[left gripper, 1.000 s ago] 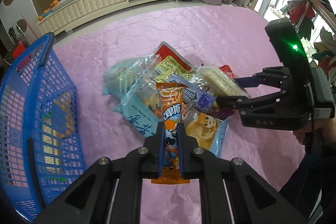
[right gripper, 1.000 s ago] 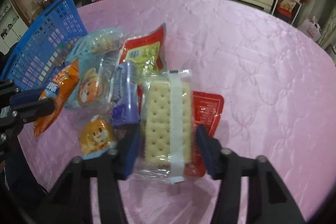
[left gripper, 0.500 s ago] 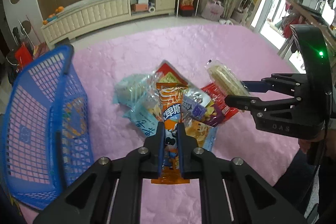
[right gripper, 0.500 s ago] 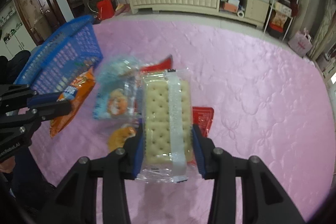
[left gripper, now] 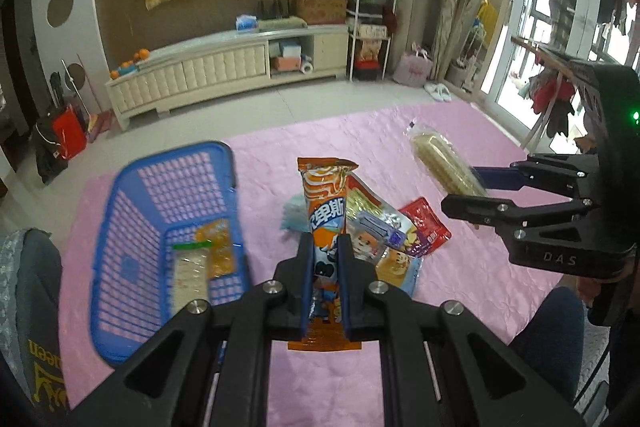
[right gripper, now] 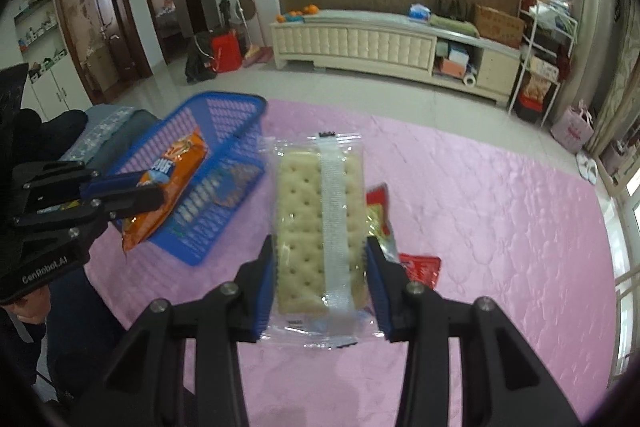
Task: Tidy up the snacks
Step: 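Carry both snacks over the blue basket and open both tools to release them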
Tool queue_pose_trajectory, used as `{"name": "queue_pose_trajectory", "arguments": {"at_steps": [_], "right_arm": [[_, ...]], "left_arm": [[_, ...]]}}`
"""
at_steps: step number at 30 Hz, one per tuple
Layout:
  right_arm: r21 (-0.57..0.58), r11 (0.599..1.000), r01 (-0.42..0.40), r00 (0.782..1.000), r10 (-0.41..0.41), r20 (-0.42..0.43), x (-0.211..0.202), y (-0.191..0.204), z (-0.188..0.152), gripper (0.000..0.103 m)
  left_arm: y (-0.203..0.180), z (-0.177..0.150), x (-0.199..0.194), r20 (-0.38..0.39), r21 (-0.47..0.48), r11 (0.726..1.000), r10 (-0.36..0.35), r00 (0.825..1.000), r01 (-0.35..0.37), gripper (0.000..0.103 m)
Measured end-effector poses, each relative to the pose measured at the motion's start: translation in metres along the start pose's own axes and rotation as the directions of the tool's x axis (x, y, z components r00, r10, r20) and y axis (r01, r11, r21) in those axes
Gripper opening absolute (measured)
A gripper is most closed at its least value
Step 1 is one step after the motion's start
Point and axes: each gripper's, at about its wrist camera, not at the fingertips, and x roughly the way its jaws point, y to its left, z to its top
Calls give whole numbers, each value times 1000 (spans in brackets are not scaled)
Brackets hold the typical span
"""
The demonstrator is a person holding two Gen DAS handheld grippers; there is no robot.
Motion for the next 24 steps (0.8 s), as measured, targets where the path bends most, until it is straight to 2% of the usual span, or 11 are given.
{"name": "queue_pose_trajectory", "arguments": {"at_steps": [10, 18, 24], "right_arm": [[-59, 997, -45, 998, 48, 48, -2, 53, 37, 46], [-110, 988, -104, 994, 107, 23, 30, 90, 62, 46], [-132, 982, -135, 991, 132, -34, 60, 120, 66, 46]], "left_arm": [[68, 1, -49, 50, -18, 997, 81, 995, -80, 10], [115, -9, -54, 23, -102, 990, 102, 995, -99, 10], [136, -22, -36, -18, -146, 985, 89, 996, -90, 10]]}}
